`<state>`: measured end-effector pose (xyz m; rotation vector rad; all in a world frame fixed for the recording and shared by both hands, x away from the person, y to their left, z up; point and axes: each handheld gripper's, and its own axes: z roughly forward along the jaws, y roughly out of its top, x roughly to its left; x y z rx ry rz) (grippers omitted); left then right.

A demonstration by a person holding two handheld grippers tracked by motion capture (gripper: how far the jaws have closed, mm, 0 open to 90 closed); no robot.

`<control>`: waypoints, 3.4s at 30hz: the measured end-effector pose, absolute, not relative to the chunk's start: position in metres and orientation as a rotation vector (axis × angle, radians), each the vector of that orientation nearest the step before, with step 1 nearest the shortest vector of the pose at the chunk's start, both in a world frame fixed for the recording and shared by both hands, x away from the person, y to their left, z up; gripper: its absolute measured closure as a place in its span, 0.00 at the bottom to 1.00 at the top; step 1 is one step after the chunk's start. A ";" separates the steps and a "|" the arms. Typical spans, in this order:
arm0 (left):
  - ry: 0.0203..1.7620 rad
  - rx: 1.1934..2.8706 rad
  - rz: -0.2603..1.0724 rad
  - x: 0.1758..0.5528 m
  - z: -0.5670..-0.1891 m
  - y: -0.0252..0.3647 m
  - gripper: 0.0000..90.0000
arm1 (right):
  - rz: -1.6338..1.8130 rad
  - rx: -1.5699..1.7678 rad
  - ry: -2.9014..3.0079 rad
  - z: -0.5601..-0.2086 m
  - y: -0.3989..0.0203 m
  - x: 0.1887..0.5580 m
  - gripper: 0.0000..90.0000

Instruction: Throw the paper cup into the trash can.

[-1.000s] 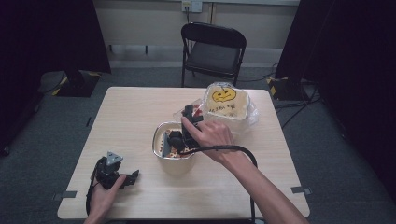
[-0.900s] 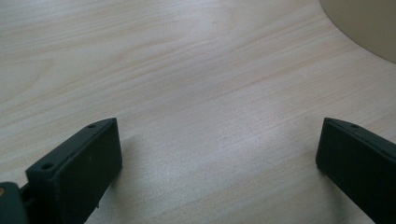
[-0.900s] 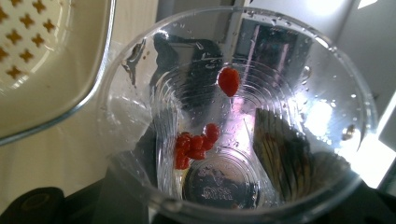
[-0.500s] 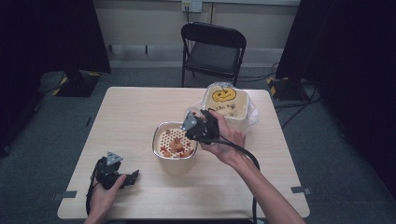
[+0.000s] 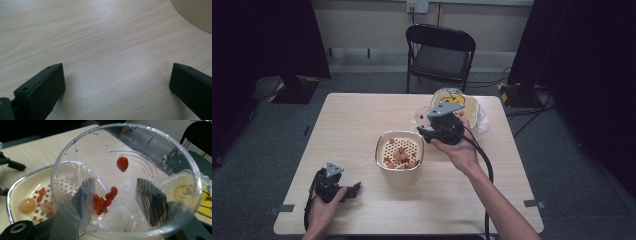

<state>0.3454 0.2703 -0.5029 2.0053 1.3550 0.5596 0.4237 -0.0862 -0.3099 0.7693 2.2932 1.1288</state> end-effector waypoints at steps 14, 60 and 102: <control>1.354 2.005 0.559 0.345 -0.503 0.270 0.00 | 1.280 0.914 2.218 -0.289 -0.113 0.444 0.55; 1.355 2.004 0.558 0.345 -0.503 0.270 0.00 | 1.148 1.249 2.048 -0.310 -0.154 0.537 0.17; 1.355 2.005 0.558 0.345 -0.503 0.270 0.00 | 1.126 1.234 2.110 -0.417 -0.205 0.373 0.16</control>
